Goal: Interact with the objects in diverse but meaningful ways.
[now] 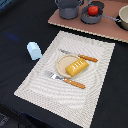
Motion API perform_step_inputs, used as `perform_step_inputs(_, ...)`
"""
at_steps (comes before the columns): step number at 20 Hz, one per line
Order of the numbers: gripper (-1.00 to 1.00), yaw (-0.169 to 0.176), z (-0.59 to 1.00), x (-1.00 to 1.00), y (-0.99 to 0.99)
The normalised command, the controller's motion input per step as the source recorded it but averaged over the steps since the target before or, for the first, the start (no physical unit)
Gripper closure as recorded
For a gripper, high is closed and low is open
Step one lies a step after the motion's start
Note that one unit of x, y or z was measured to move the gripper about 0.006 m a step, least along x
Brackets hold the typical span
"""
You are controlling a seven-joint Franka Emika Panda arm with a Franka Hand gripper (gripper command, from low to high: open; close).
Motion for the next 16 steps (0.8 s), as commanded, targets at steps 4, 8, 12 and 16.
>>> perform_step_inputs(4,-1.00,0.005,0.51,0.41,-0.78)
perform_step_inputs(8,-1.00,0.000,0.20,0.25,-0.93)
perform_step_inputs(12,-1.00,0.004,-0.16,-0.27,-0.82)
perform_step_inputs(16,-1.00,0.000,-0.31,-0.72,-0.64)
